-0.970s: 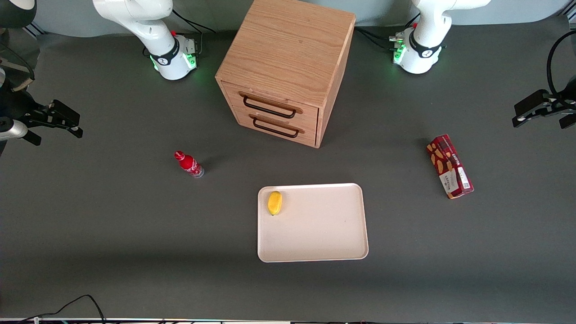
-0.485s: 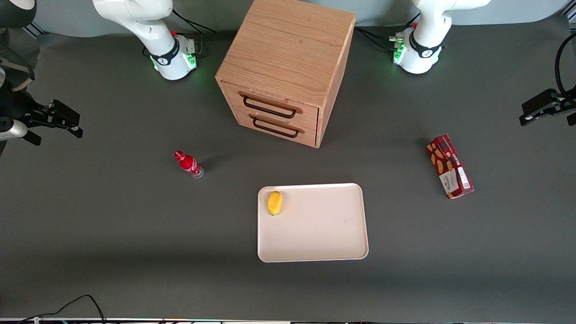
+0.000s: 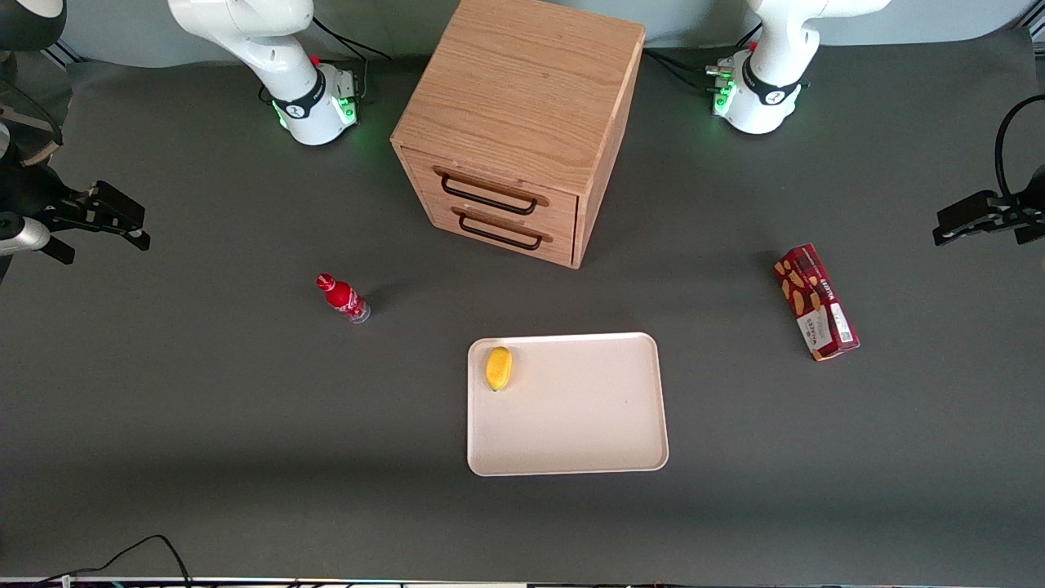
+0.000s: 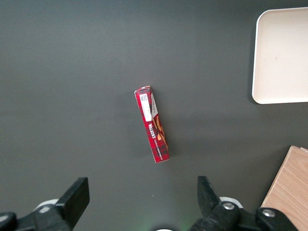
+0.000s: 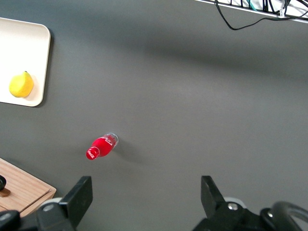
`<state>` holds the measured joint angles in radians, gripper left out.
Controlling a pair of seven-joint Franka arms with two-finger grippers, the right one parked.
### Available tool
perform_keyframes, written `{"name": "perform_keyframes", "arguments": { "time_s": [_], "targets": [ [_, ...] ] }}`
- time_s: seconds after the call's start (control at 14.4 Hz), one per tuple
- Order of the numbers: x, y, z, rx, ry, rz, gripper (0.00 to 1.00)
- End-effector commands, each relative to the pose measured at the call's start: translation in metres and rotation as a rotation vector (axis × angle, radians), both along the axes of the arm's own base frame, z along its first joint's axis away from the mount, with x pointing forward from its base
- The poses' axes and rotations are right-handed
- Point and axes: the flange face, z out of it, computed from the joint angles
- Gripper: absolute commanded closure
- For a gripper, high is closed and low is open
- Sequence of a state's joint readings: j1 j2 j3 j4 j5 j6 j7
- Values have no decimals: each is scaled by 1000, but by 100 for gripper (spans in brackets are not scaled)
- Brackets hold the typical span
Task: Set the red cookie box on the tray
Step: 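Move the open left gripper down over the red cookie box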
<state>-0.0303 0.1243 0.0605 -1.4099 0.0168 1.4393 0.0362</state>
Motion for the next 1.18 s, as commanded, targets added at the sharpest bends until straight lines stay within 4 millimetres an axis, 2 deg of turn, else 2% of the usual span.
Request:
{"name": "perform_keyframes", "arguments": {
  "time_s": [0.0,0.21,0.55,0.9,1.11],
  "targets": [
    [13,-1,-22,0,15,13,0],
    [19,1,-46,1,24,14,0],
    [27,9,-144,3,55,26,0],
    [13,22,-248,12,92,38,0],
    [6,29,-287,11,111,50,0]
  ]
}}
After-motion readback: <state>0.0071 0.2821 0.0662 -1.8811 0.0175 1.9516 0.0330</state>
